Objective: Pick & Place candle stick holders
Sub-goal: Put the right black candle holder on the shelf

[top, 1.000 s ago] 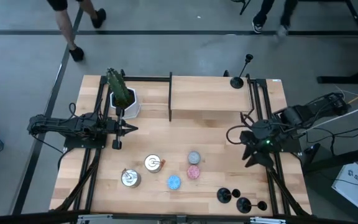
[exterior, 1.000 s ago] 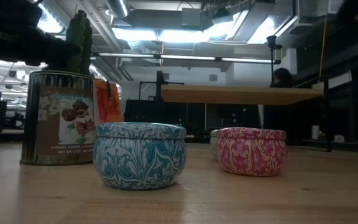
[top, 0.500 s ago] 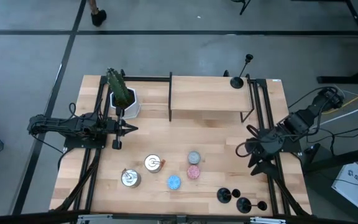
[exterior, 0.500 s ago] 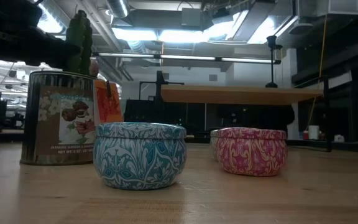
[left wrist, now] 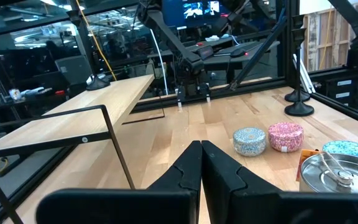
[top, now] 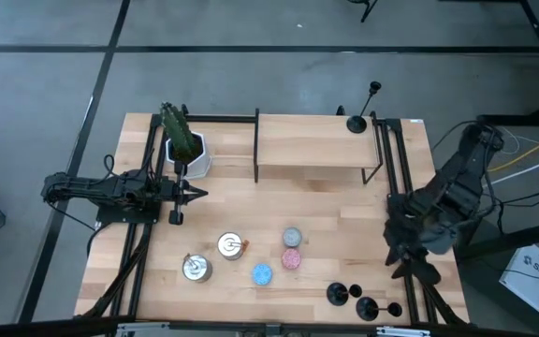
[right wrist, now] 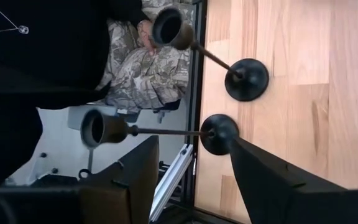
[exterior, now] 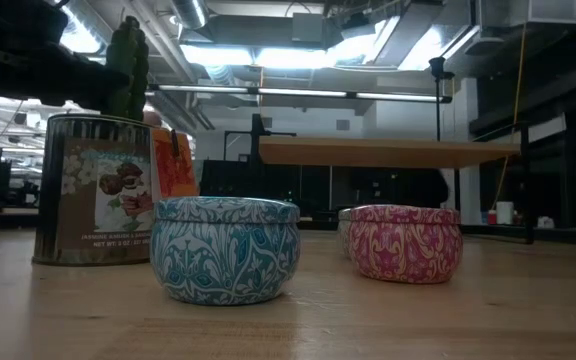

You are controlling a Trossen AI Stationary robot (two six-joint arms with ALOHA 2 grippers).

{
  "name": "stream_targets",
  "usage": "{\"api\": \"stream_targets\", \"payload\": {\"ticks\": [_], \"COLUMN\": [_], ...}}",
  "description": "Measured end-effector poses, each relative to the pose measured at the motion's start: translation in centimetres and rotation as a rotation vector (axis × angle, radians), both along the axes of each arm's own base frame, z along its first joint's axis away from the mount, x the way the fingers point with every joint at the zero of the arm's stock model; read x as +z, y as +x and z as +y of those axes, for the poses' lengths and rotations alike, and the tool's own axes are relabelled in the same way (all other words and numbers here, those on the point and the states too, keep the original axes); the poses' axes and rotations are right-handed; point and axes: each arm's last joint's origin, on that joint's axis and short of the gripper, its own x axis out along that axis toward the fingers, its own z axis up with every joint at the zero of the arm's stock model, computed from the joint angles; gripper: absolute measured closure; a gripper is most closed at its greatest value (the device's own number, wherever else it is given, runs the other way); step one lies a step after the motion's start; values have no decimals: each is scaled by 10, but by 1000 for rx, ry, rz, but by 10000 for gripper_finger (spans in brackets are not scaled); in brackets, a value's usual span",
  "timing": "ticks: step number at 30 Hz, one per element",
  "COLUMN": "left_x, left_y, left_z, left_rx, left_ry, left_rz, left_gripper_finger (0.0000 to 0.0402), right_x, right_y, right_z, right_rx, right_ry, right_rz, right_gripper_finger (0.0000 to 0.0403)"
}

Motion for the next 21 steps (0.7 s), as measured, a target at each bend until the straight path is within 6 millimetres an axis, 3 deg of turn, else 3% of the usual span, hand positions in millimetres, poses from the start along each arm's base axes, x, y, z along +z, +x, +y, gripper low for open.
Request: {"api": "stream_targets", "payload": {"ticks": [11, 21], "left_x": [0, 0], "left_y": [0, 0], "left_z": [0, 0], "left_rx": [0, 0], "left_ry": [0, 0], "left_rz": [0, 1], "left_gripper_finger": [398, 398], "right_x": [-3, -17], "right_y": [-31, -36], "right_z": [23, 57], "right_rx": [0, 15], "right_ry": [-51, -93], "right_rz": [-86, -152], "right_gripper_finger": [202, 202]}}
